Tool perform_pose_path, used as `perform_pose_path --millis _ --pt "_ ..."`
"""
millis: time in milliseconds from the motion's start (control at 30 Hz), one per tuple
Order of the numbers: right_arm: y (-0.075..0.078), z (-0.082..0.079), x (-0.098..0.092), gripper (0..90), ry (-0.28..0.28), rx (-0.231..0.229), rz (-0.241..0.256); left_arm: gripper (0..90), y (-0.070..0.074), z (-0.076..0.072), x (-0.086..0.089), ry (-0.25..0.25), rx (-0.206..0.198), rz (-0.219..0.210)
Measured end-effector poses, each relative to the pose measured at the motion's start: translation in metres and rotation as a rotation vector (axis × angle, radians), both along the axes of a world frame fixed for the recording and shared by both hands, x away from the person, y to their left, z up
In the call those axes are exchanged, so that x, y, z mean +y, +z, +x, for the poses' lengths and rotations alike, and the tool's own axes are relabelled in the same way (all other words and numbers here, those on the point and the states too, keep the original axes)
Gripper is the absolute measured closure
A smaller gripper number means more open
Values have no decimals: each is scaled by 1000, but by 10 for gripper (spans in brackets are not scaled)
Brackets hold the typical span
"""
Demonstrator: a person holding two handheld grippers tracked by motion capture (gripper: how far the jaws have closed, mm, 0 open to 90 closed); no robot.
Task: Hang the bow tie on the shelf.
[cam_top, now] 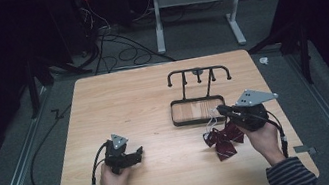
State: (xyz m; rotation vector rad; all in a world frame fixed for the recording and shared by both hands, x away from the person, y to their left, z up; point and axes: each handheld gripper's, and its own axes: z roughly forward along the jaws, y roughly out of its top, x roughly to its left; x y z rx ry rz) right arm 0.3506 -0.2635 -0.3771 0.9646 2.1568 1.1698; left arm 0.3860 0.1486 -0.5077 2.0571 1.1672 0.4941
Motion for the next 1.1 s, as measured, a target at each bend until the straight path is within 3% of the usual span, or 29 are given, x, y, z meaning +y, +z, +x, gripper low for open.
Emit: perform_pose_path --millis 600,1100 --pt "28 6 4 877 11 -49 -24 219 0 0 0 0 0 0" --pt "47 21 21 877 32 -74 -59 219 0 0 0 0 0 0"
